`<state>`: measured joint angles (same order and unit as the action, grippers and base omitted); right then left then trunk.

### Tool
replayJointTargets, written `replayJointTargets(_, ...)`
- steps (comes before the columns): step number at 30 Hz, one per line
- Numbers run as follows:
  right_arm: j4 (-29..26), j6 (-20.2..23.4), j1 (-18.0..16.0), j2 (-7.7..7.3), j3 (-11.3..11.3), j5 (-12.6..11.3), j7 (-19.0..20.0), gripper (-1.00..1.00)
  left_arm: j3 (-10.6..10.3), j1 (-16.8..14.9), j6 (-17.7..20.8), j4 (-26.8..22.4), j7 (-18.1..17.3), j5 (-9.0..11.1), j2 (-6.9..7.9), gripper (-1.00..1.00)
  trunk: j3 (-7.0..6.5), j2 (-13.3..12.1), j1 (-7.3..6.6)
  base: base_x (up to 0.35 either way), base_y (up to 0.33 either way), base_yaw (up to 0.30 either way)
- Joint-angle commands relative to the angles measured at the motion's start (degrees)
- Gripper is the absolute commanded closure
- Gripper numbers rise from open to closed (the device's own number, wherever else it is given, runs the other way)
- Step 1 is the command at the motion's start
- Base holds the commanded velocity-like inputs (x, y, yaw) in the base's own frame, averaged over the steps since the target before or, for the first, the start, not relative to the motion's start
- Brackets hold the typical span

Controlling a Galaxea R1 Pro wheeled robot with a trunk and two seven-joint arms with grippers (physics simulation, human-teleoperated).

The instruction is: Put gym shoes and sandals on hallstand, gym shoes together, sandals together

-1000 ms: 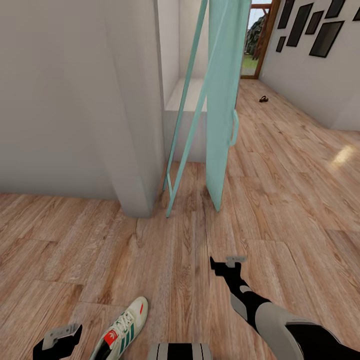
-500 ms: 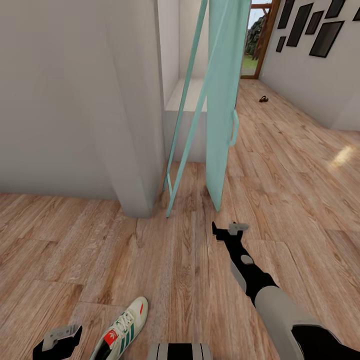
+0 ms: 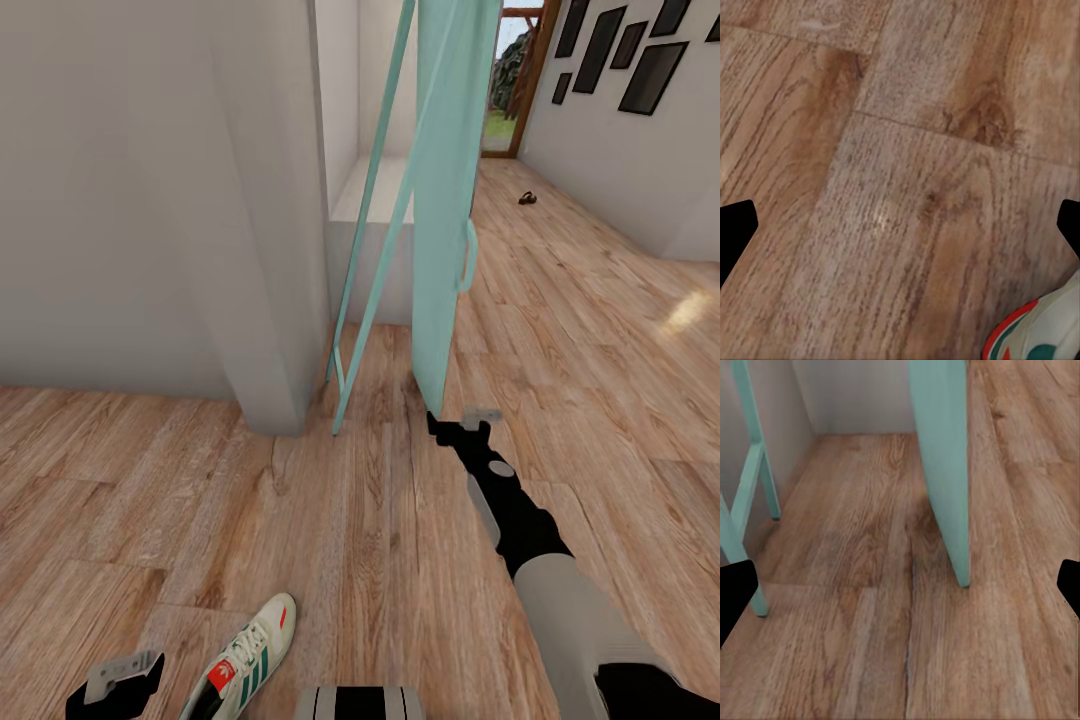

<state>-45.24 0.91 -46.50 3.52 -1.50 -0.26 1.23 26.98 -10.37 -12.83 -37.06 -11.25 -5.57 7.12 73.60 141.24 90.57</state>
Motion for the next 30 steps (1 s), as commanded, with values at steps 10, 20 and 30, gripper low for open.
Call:
replayJointTargets(10, -12.3, 15.9, 0.0, -0.03, -0.1, -0.1, 0.0, -1.0, 0.0, 0.0, 0.0, 0.1, 0.0, 0.0, 0.03, -1.0, 0.0, 0.0, 0.0, 0.0, 0.0, 0.0)
replayJointTargets(20, -23.4, 34.7, 0.0, -0.09, -0.1, -0.1, 0.0, -1.0, 0.0, 0.0, 0.0, 0.0, 0.0, 0.0, 0.08, -1.0, 0.0, 0.0, 0.0, 0.0, 0.0, 0.0)
replayJointTargets(30, -25.5, 41.6, 0.0, -0.12, 0.0, -0.1, 0.2, -1.0, 0.0, 0.0, 0.0, 0.0, 0.1, -0.1, 0.34, -1.0, 0.0, 0.0, 0.0, 0.0, 0.0, 0.0)
